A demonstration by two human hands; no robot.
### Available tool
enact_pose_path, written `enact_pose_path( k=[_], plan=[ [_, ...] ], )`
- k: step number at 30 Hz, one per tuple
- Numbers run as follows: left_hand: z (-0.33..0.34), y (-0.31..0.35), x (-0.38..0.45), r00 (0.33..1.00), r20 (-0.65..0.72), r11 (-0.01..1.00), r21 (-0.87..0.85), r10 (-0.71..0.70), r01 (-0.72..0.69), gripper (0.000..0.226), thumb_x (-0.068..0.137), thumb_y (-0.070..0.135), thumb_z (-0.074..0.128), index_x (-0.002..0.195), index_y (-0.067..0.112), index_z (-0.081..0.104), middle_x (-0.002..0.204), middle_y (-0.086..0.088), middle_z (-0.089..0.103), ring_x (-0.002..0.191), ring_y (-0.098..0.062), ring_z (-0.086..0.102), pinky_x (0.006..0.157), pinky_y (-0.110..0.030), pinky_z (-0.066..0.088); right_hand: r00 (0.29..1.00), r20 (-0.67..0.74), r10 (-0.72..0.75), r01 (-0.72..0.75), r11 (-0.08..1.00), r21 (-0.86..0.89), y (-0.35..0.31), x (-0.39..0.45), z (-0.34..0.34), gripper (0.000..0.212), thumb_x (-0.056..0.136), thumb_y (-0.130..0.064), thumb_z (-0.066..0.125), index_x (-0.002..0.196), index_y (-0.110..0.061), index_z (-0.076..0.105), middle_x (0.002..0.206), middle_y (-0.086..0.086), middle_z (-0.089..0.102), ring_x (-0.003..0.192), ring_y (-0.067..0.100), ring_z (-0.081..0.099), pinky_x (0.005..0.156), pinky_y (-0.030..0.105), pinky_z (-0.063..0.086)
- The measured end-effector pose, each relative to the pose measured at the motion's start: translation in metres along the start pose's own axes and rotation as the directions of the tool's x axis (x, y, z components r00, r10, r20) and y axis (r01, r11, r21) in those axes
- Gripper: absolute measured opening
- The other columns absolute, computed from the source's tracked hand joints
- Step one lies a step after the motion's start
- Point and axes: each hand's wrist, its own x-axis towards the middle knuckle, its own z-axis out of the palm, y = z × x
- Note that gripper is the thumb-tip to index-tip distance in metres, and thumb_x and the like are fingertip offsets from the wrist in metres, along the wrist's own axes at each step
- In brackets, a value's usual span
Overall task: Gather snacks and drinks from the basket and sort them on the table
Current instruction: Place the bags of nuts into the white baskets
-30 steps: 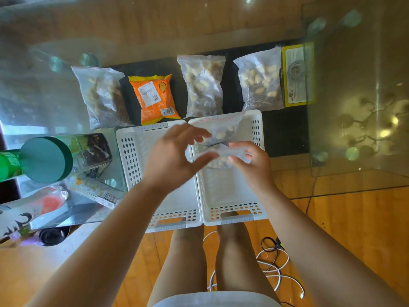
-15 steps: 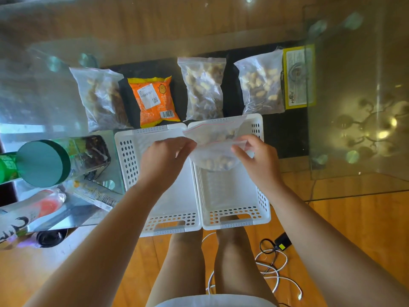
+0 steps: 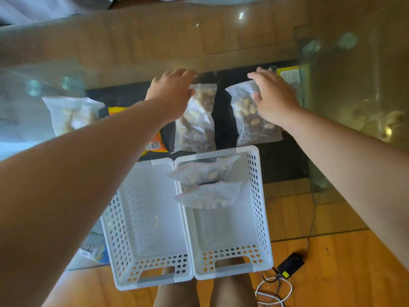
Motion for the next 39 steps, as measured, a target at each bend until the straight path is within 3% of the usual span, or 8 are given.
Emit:
enact_pose_path(
  k=[8, 14, 20, 24, 28, 32, 36, 39],
  plan=[
    [0.0, 0.003, 0.028, 0.986, 0.067, 0.976, -0.147, -0.153, 0.161, 0.034, 0.097, 0.016, 0.04, 0.128, 0.023, 0.053, 0.128, -0.007, 0.059, 0.108, -0.032, 0.058, 0.092, -0.037, 0.049, 0.999, -0.02, -0.035, 0.029, 0.97, -0.242, 0.005, 0.028, 0.0, 0.034, 0.094, -0.013, 0.048, 0.128, -0.016, 0.051, 0.127, 0.014, 0.055, 0.118, 0.035, 0.048, 0.096, 0.041, 0.033],
    [-0.008, 0.007, 0.016, 0.986, 0.027, 0.945, -0.282, -0.167, 0.167, 0.021, 0.091, 0.014, 0.056, 0.106, 0.014, 0.07, 0.115, -0.007, 0.067, 0.104, -0.025, 0.061, 0.084, -0.029, 0.046, 0.999, 0.033, 0.003, 0.007, 0.96, -0.281, -0.004, 0.017, -0.016, 0.028, 0.086, -0.008, 0.058, 0.112, -0.013, 0.064, 0.115, 0.015, 0.058, 0.106, 0.035, 0.054, 0.09, 0.038, 0.038],
    [-0.031, 0.023, -0.024, 0.994, -0.018, 0.916, -0.391, -0.109, 0.094, 0.016, 0.086, 0.018, 0.065, 0.099, 0.015, 0.074, 0.107, -0.005, 0.07, 0.1, -0.02, 0.062, 0.087, -0.026, 0.045, 0.999, 0.05, 0.017, -0.016, 0.999, -0.029, -0.009, -0.026, -0.042, 0.018, 0.077, 0.004, 0.057, 0.082, -0.012, 0.066, 0.09, 0.012, 0.064, 0.08, 0.026, 0.055, 0.065, 0.027, 0.039],
    [-0.049, 0.034, -0.063, 0.999, -0.03, 0.918, -0.396, -0.016, 0.003, 0.015, 0.085, 0.015, 0.066, 0.096, 0.015, 0.075, 0.093, -0.002, 0.07, 0.084, -0.013, 0.057, 0.08, -0.023, 0.044, 0.996, 0.086, 0.021, -0.034, 0.986, 0.16, -0.012, -0.061, -0.064, 0.041, 0.069, 0.01, 0.058, 0.052, -0.026, 0.046, 0.063, -0.005, 0.054, 0.066, 0.018, 0.05, 0.052, 0.017, 0.03],
    [-0.059, 0.038, -0.079, 1.0, -0.013, 0.89, -0.455, 0.013, -0.017, 0.015, 0.083, 0.02, 0.068, 0.096, 0.018, 0.075, 0.086, 0.005, 0.067, 0.082, -0.01, 0.056, 0.079, -0.02, 0.041, 0.993, 0.104, 0.055, -0.087, 0.938, 0.336, -0.008, -0.087, -0.076, 0.031, 0.06, 0.001, 0.065, 0.05, -0.018, 0.042, 0.051, -0.007, 0.039, 0.05, 0.011, 0.037, 0.048, 0.024, 0.023],
    [-0.048, 0.031, -0.07, 0.991, -0.095, 0.874, -0.485, -0.089, 0.032, 0.021, 0.081, 0.011, 0.068, 0.1, 0.017, 0.074, 0.086, 0.003, 0.067, 0.082, -0.008, 0.057, 0.08, -0.016, 0.042, 0.988, 0.146, 0.058, -0.123, 0.863, 0.49, 0.005, -0.082, -0.071, 0.035, 0.058, -0.019, 0.082, 0.062, -0.01, 0.048, 0.058, -0.002, 0.046, 0.056, 0.016, 0.044, 0.053, 0.028, 0.032],
    [-0.034, 0.014, -0.056, 0.916, -0.212, 0.891, -0.384, -0.339, 0.241, 0.021, 0.082, 0.008, 0.06, 0.096, 0.012, 0.075, 0.084, -0.007, 0.067, 0.089, -0.024, 0.063, 0.073, -0.024, 0.041, 0.913, -0.112, 0.393, -0.262, 0.774, 0.576, 0.019, -0.064, -0.049, 0.029, 0.071, -0.019, 0.077, 0.062, -0.016, 0.049, 0.062, -0.005, 0.048, 0.062, 0.013, 0.046, 0.062, 0.025, 0.036],
    [-0.027, 0.038, -0.051, 0.95, -0.156, 0.889, -0.419, -0.27, 0.184, 0.02, 0.083, 0.015, 0.061, 0.097, 0.017, 0.075, 0.097, -0.01, 0.073, 0.097, -0.026, 0.065, 0.076, -0.021, 0.041, 0.929, -0.226, 0.292, -0.102, 0.791, 0.604, -0.007, -0.062, -0.03, 0.017, 0.073, -0.026, 0.071, 0.065, -0.018, 0.058, 0.056, -0.015, 0.047, 0.054, 0.001, 0.045, 0.057, 0.021, 0.036]
  ],
)
